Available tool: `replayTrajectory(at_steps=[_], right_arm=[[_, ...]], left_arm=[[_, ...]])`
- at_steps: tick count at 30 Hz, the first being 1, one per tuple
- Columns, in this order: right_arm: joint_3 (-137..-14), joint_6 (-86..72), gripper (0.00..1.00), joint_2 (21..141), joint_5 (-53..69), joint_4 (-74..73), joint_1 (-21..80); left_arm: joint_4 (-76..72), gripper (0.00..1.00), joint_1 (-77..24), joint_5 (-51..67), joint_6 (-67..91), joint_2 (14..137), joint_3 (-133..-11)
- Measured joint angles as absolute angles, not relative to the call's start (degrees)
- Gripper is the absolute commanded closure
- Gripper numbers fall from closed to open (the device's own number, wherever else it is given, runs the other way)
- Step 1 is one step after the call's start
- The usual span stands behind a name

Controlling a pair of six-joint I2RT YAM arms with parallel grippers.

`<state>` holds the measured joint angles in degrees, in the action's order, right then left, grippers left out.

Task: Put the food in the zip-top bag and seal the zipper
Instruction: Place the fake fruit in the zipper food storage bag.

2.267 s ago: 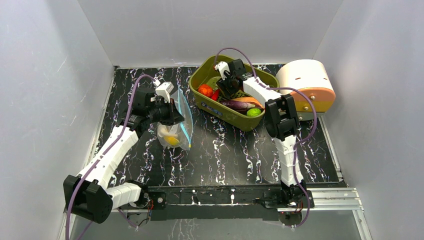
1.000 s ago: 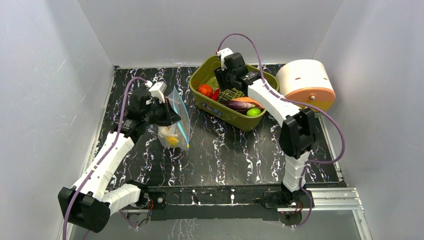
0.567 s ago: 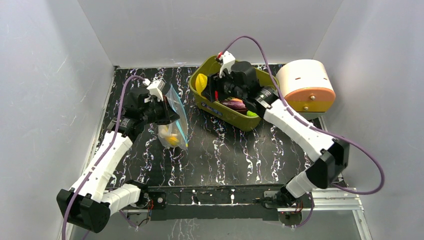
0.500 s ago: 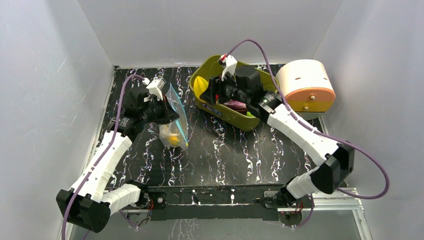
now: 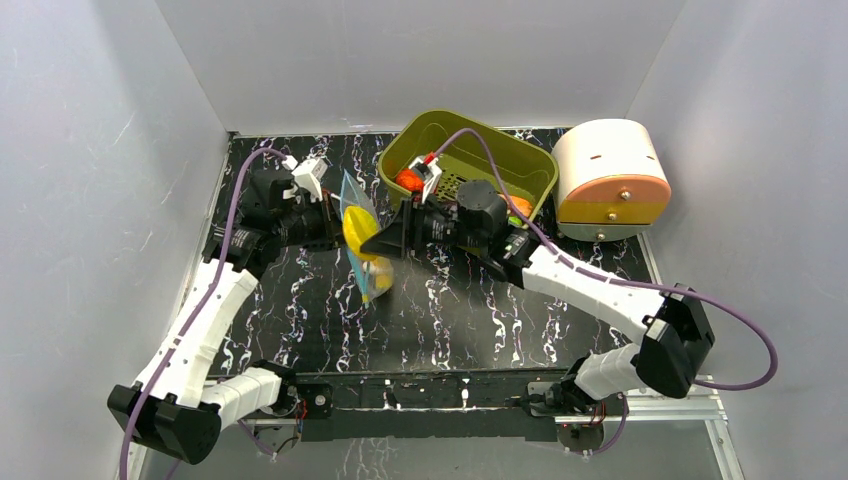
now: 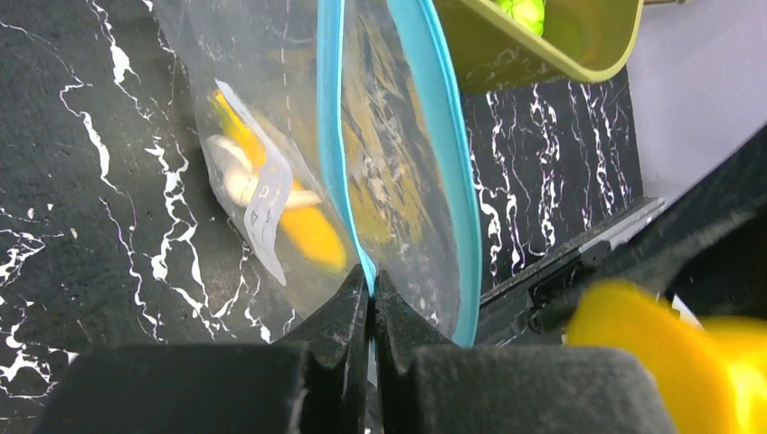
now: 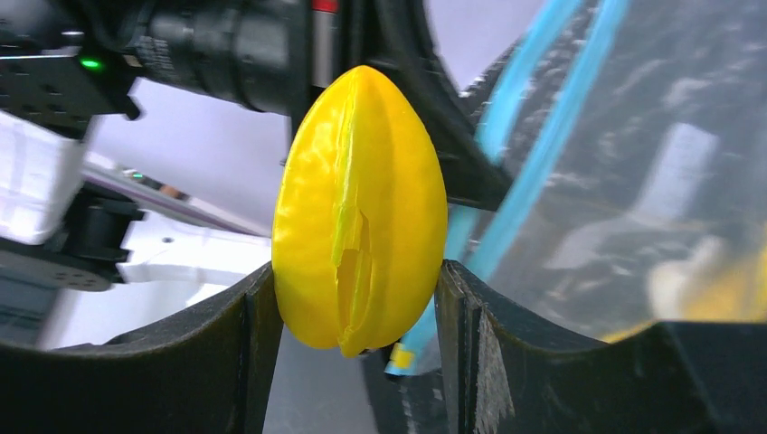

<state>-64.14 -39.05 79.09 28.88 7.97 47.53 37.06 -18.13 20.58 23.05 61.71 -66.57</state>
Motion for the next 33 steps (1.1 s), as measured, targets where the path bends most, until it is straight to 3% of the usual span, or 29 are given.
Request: replayTrajectory(at_steps=[10,33], right_arm=[[-62.0,-48.2,0.69,80.3,27.0,18.2,52.1],[-58.8,-45.3,0.69,77.9,10.6,7.1,52.0]], left_arm=[[40.4,1.0,-18.1,24.7,21.5,60.9,-66.7],[38.0,1.0,-18.0,29.0,23.0,59.0,-67.6]])
